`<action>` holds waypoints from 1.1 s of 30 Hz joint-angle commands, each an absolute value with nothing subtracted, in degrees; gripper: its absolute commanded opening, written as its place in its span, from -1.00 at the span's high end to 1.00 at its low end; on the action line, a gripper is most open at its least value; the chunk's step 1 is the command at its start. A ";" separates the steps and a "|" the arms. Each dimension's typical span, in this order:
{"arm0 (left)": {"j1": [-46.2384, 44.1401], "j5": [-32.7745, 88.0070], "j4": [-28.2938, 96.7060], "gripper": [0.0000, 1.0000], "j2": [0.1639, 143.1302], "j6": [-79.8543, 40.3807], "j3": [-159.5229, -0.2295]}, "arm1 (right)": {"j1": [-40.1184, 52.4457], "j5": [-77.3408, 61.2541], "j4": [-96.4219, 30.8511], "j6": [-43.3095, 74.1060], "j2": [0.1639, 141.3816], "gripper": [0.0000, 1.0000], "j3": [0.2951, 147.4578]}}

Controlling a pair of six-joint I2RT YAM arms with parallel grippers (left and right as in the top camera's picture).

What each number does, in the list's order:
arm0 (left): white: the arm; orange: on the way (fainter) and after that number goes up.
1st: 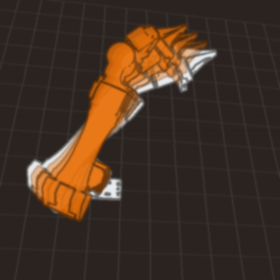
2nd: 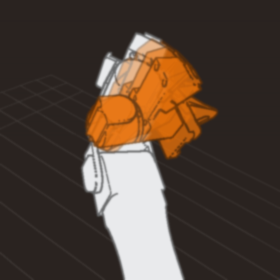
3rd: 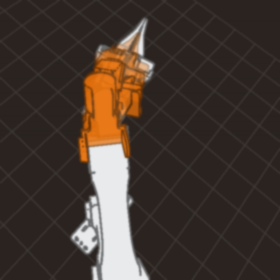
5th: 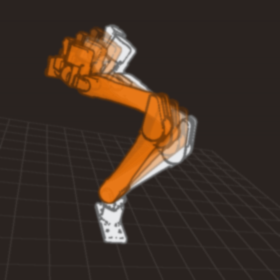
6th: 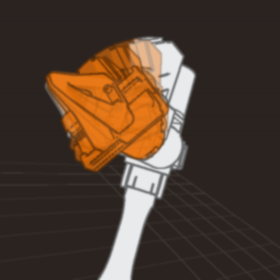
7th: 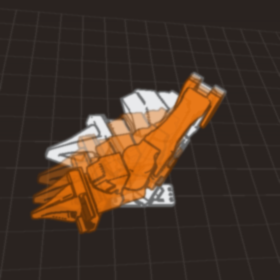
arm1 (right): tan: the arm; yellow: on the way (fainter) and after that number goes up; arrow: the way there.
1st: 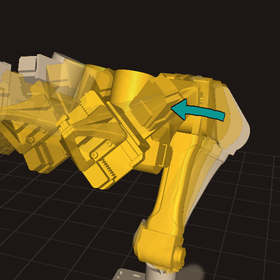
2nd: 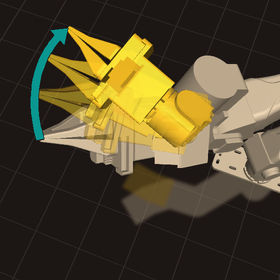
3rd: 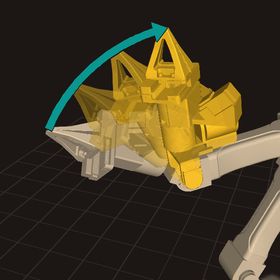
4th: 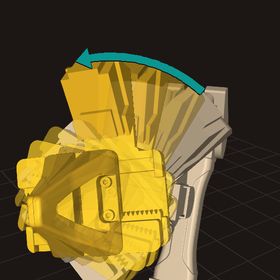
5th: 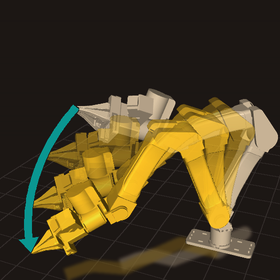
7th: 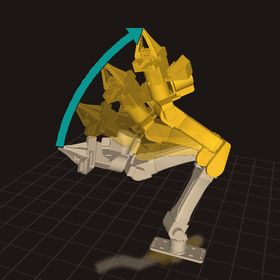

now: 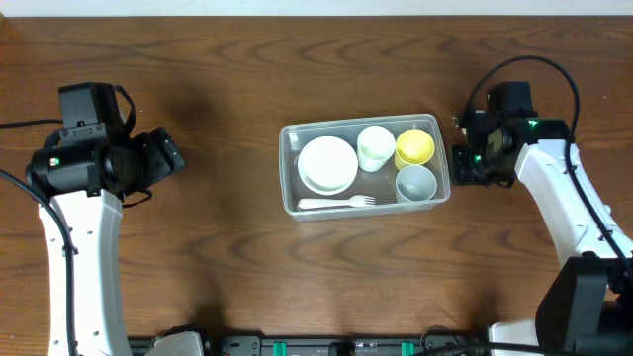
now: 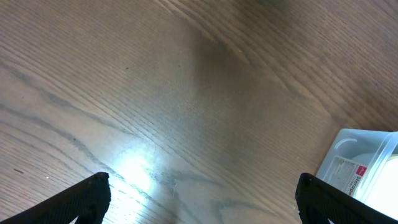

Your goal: Pack container

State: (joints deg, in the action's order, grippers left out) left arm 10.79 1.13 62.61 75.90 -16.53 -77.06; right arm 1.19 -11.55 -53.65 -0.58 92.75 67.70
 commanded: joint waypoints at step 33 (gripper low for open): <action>11.03 0.82 62.72 -0.90 75.94 -16.60 -76.82 | 3.07 -23.59 -56.40 -5.69 93.01 0.58 67.33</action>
